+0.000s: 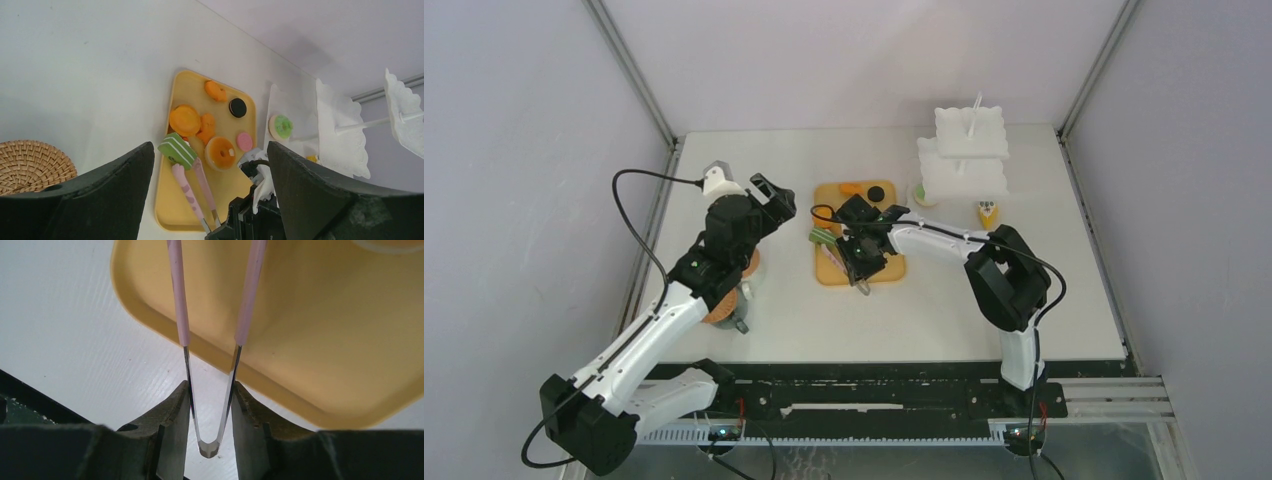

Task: Serve the afternoon tea
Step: Pick up the desert from the tray.

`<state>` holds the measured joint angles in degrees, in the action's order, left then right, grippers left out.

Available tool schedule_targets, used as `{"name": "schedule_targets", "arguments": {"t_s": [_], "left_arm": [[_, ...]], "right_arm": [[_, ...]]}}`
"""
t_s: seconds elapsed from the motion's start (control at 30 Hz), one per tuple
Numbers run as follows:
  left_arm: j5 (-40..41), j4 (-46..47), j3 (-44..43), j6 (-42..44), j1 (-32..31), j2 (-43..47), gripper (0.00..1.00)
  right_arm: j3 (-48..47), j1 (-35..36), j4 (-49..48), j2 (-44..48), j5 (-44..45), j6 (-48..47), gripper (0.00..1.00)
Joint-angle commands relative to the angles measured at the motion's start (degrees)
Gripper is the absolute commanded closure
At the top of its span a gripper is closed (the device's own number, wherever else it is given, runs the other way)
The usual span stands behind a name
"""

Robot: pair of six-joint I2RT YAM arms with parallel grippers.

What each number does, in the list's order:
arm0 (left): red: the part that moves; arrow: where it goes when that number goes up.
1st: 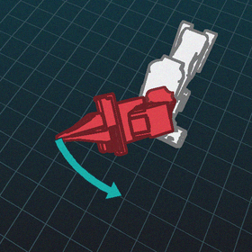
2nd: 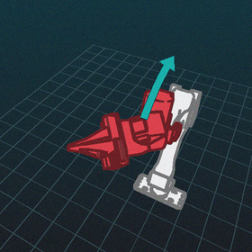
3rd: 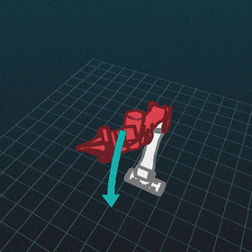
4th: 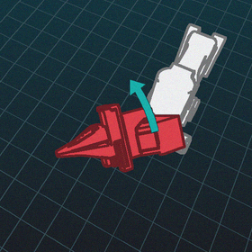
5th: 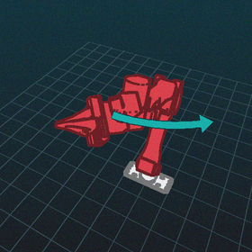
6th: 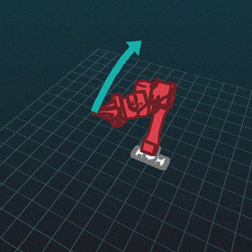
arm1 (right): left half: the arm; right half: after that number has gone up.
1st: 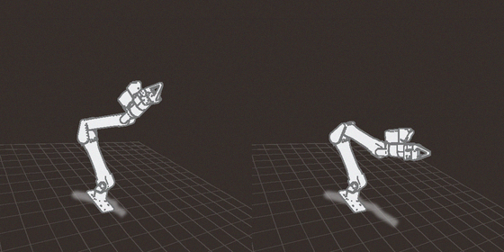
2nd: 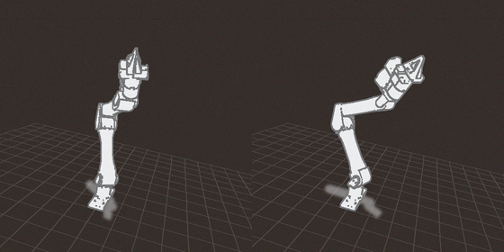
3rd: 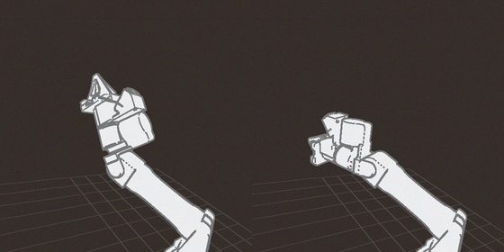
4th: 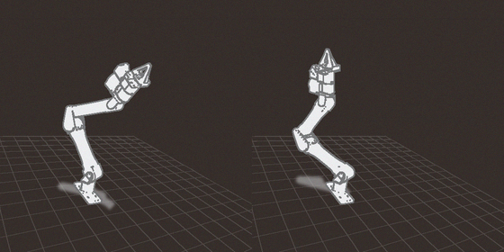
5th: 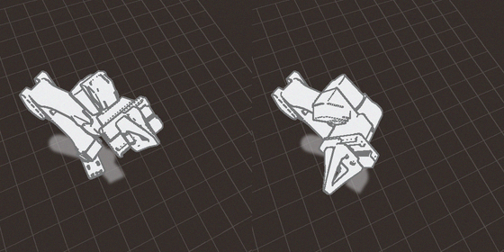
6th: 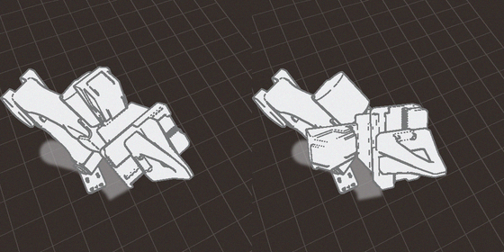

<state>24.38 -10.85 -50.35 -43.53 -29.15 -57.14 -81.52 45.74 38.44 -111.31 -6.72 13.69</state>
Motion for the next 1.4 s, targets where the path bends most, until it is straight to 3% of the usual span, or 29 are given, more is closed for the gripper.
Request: {"name": "schedule_targets", "arguments": {"t_s": [0.0,0.93,1.37], "left_arm": [[0.0,2.1,1.7,0.1,0.6,-0.3,0.12],[-0.4,2.7,3.2,-0.3,1.9,0.1,0.12],[-0.6,2.8,3.5,-0.7,2.8,1.0,0.12]], "right_arm": [[-3.4,-1.1,0.7,-0.9,0.0,-1.8,0.58],[-12.0,-3.9,3.2,-7.3,-4.1,-6.5,0.57],[-7.5,-2.3,1.6,-1.5,-2.6,-5.6,0.86]]}}
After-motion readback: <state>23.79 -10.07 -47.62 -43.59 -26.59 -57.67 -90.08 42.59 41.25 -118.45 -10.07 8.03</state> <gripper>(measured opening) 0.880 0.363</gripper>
